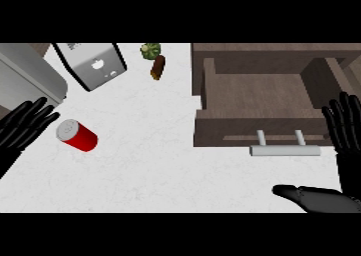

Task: Pick up the can, place it into the drawer and close the drawer

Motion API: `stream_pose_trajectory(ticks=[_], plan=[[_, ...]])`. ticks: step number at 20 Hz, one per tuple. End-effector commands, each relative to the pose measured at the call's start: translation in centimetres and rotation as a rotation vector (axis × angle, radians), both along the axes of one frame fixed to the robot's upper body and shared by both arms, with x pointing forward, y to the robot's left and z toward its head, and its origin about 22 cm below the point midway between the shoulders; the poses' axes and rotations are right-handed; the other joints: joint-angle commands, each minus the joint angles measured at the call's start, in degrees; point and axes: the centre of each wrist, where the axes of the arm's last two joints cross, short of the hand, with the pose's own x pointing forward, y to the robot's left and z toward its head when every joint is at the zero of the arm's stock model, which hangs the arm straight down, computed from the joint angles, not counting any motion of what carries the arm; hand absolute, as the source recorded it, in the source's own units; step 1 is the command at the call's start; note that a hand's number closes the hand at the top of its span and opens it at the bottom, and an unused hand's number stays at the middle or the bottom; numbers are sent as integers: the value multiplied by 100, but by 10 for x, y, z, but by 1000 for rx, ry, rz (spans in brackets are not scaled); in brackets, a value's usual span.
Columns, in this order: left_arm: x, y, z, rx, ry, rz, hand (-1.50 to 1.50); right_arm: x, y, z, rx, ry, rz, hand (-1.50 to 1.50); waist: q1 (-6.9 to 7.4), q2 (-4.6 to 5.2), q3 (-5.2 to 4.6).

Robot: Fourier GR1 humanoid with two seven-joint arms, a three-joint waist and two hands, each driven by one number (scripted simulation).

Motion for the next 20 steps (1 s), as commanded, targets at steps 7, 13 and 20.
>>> stream_pose_trajectory(ticks=[7, 13, 20], plan=[[9, 67, 12, -12, 87, -11, -150, -38, -18, 1, 7, 52, -37, -150, -10, -24, 2], [23, 66, 9, -3, 140, 27, -150, -20, -23, -19, 5, 55, -29, -150, 9, -16, 1], [40, 34, -4, 14, 125, 42, -150, -29, -34, -18, -7, 64, -24, -150, -5, -15, 1]])
